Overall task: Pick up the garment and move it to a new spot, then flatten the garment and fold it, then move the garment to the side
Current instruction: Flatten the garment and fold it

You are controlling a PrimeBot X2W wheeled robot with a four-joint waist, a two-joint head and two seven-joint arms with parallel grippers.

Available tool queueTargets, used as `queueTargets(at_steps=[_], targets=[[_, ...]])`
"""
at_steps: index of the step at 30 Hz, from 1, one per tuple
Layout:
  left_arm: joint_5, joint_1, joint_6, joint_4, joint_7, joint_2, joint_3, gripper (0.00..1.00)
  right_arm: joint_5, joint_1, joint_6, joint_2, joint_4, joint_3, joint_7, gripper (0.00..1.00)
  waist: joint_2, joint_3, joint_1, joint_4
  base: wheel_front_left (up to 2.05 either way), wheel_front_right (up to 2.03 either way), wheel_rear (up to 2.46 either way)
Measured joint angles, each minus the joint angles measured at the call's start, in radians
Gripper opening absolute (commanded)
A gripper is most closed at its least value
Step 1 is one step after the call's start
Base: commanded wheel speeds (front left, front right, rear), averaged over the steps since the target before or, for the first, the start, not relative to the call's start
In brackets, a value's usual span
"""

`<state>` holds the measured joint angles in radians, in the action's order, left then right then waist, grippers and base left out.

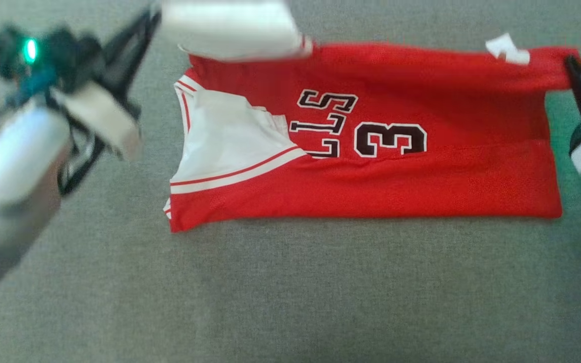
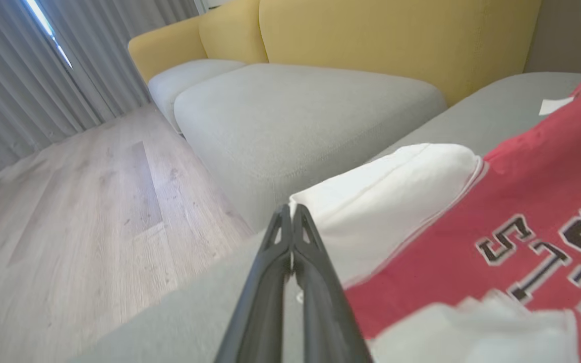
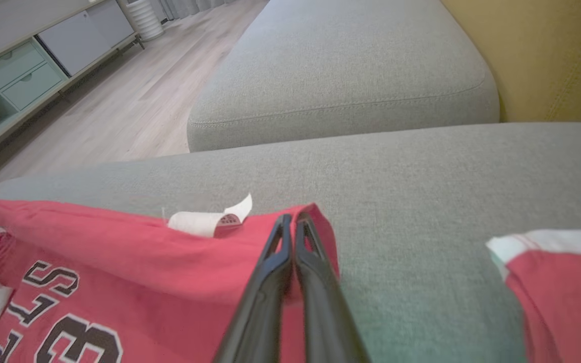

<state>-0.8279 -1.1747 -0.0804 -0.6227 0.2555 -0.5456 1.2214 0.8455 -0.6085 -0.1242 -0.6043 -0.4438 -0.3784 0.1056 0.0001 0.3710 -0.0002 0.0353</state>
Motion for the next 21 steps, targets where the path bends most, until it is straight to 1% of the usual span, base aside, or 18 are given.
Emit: queueTargets(at_steps=[3, 6, 9, 12, 15, 17, 19, 21], targets=[[-0.017, 0.111, 0.031, 0.084, 0.000, -0.051, 0.003, 0.00, 0.001, 0.076, 0.000, -0.007, 0.045, 0.023, 0.000, 0.00, 0.0000, -0.024, -0.0001, 0.006, 0.00, 0.00, 0.00], [-0.027, 0.202, 0.077, 0.180, 0.000, -0.095, 0.007, 0.00, 0.001, 0.148, 0.000, -0.008, 0.083, 0.061, 0.000, 0.00, 0.0000, -0.036, -0.0001, 0.010, 0.00, 0.00, 0.00], [-0.026, 0.262, 0.127, 0.272, 0.000, -0.135, 0.010, 0.00, 0.000, 0.210, 0.000, -0.009, 0.114, 0.104, 0.002, 0.00, 0.0000, -0.040, 0.0000, 0.014, 0.00, 0.00, 0.00], [-0.039, 0.308, 0.167, 0.352, 0.000, -0.171, 0.010, 0.00, -0.007, 0.264, 0.000, -0.007, 0.137, 0.143, 0.016, 0.00, 0.0000, -0.042, 0.0001, 0.019, 0.00, 0.00, 0.00], [-0.052, 0.353, 0.206, 0.418, 0.000, -0.195, 0.012, 0.00, -0.027, 0.309, 0.000, 0.006, 0.154, 0.174, 0.034, 0.00, 0.0000, -0.041, 0.0001, 0.025, 0.00, 0.00, 0.00], [-0.053, 0.386, 0.235, 0.464, 0.000, -0.203, 0.015, 0.00, -0.045, 0.349, 0.000, 0.034, 0.173, 0.199, 0.055, 0.00, 0.0000, -0.040, 0.0002, 0.031, 0.00, 0.00, 0.00], [-0.031, 0.398, 0.246, 0.477, 0.000, -0.208, 0.036, 0.00, -0.060, 0.372, 0.000, 0.052, 0.185, 0.212, 0.067, 0.00, 0.0000, -0.039, 0.0001, 0.031, 0.00, 0.00, 0.00], [-0.031, 0.417, 0.249, 0.482, 0.000, -0.205, 0.039, 0.00, -0.076, 0.397, 0.000, 0.065, 0.196, 0.234, 0.075, 0.00, 0.0000, -0.038, 0.0002, 0.032, 0.00, 0.00, 0.00]])
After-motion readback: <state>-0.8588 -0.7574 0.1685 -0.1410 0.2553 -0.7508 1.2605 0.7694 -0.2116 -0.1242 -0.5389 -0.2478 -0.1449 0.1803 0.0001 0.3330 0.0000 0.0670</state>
